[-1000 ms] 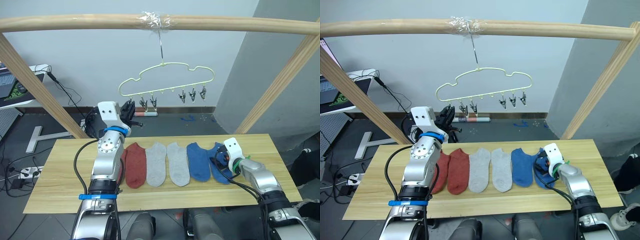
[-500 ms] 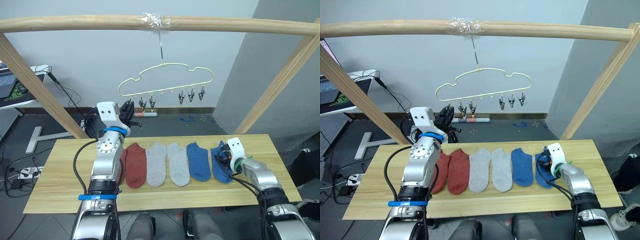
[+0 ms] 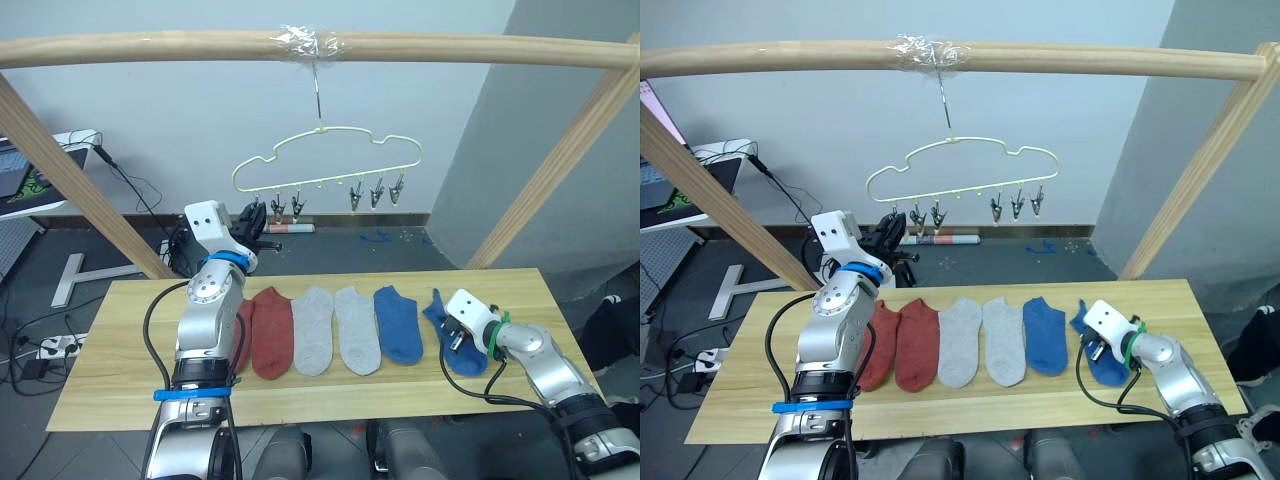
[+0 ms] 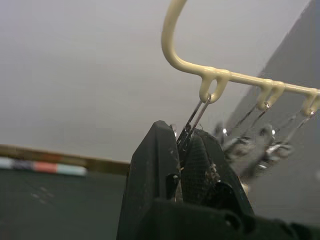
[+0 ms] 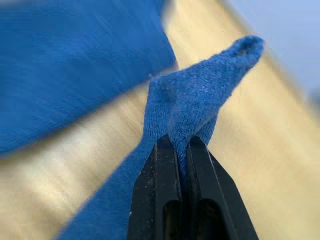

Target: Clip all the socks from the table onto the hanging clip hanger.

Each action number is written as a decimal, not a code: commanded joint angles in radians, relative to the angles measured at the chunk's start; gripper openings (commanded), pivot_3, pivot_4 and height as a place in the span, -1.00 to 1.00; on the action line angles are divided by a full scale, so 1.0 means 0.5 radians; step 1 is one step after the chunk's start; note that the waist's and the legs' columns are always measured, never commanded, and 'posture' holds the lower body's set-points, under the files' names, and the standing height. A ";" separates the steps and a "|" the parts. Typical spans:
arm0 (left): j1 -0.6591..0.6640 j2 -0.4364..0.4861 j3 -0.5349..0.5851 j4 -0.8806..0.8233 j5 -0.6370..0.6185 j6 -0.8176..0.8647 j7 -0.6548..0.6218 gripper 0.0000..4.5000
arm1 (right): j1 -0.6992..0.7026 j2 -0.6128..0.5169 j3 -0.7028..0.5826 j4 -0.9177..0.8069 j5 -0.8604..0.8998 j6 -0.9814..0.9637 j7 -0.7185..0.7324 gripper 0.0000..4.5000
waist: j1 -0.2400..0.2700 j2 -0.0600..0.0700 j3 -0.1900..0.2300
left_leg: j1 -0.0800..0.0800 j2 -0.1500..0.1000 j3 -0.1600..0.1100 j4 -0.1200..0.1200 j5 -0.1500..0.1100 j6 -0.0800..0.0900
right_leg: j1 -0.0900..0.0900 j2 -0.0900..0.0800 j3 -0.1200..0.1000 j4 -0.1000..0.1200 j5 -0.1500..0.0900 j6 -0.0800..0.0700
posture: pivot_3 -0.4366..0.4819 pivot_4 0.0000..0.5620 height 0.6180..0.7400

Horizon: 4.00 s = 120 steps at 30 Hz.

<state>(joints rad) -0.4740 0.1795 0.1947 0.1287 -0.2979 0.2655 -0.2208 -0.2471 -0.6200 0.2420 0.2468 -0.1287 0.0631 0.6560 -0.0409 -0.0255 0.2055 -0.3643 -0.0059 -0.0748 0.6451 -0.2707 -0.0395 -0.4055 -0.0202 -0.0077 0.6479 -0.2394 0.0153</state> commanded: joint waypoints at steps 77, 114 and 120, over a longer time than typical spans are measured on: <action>0.058 -0.054 0.335 -0.537 -1.316 1.097 0.270 -0.91 | -1.132 0.780 0.588 0.376 -0.854 -0.616 -0.413 -0.99 | 0.032 -0.003 0.003 | -0.004 0.000 -0.011 -0.002 0.009 -0.018 | -0.001 -0.004 0.000 -0.002 0.005 -0.009 | 0.03 -0.33 1.00; 0.478 0.513 0.285 -0.962 -1.166 1.048 0.012 1.00 | -0.816 1.197 0.274 0.237 0.031 -0.052 0.099 -0.03 | 0.037 -0.001 0.004 | -0.004 0.002 -0.019 -0.004 0.002 -0.013 | -0.004 -0.004 0.000 -0.002 0.006 -0.011 | 0.10 -0.35 1.00; 0.593 0.633 0.099 -1.092 -0.880 0.844 -0.177 1.00 | -0.736 1.116 0.249 0.138 0.105 0.085 0.155 0.96 | 0.081 -0.001 0.005 | -0.004 0.001 -0.020 -0.005 0.002 -0.013 | -0.004 -0.004 0.000 -0.003 0.005 -0.013 | 0.13 -0.36 1.00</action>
<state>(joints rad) -0.1778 0.4835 0.2632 -0.3620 -0.7756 0.7316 -0.2768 -0.6242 -0.0568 0.3827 0.3684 -0.0951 0.1020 0.7206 -0.0002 -0.0259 0.2079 -0.3665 -0.0055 -0.0845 0.6427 -0.2696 -0.0459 -0.4075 -0.0222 -0.0080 0.6464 -0.2370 0.0086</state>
